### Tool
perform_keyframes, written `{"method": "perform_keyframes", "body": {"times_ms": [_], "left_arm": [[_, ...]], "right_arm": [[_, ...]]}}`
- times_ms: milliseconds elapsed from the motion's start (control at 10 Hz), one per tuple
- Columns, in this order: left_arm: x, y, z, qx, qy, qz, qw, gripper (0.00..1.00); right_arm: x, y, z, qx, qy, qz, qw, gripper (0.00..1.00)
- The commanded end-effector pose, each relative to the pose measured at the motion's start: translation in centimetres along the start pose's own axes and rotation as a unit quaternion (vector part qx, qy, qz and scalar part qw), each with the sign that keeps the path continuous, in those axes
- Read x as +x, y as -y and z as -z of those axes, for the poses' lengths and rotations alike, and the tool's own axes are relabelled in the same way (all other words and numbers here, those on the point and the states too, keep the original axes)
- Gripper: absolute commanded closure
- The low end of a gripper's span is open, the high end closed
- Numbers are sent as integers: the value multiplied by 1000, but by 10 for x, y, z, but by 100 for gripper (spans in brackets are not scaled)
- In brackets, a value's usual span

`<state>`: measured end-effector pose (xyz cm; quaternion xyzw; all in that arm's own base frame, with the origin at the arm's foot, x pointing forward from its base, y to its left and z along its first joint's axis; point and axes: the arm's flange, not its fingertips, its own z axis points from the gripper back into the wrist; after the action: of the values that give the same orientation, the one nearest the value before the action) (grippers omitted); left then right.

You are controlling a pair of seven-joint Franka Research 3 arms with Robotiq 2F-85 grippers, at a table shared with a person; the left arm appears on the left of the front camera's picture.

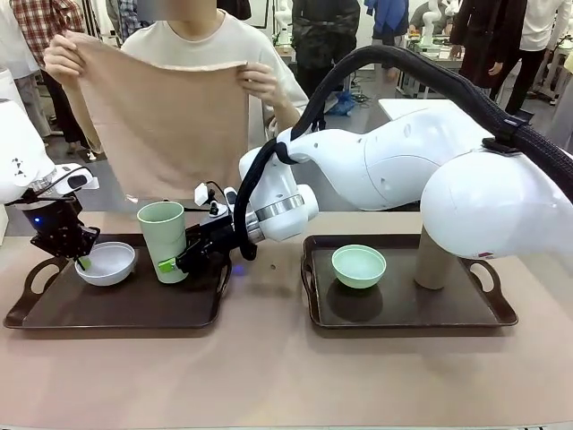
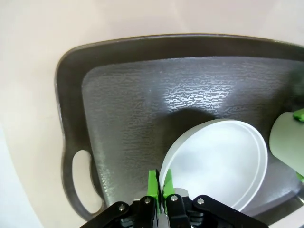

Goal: Set up a tray with a mat and arrange the tableware.
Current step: Pick up the Picnic Bowl and Reusable plastic cup from the Handle tray in front of the human's position and hold them in the air.

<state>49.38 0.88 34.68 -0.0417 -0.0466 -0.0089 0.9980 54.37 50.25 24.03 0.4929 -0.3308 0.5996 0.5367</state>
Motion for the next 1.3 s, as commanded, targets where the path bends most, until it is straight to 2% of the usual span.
{"method": "perform_keyframes", "body": {"times_ms": [0, 100, 300, 600, 800, 1000, 1200], "left_arm": [[-5, 2, -16, 7, -9, -7, 1000, 100], [-12, 7, -42, -5, -4, -8, 1000, 100], [-32, 16, -109, -11, 41, -9, 999, 100], [-54, 32, -188, 21, 100, -14, 995, 100], [-63, 39, -213, 36, 124, -22, 991, 100], [-64, 37, -218, 15, 126, -5, 992, 100], [-64, 37, -218, 15, 126, -5, 992, 100]], "right_arm": [[25, -14, -15, -28, -2, -4, 1000, 78], [52, -27, -28, -32, -11, -8, 999, 78], [111, -66, -49, -60, -31, -37, 997, 78], [168, -104, -64, -89, -40, -57, 994, 78], [196, -127, -65, -97, -39, -81, 991, 78], [202, -113, -65, -85, -37, -85, 992, 78], [202, -113, -65, -85, -37, -85, 992, 78]]}}
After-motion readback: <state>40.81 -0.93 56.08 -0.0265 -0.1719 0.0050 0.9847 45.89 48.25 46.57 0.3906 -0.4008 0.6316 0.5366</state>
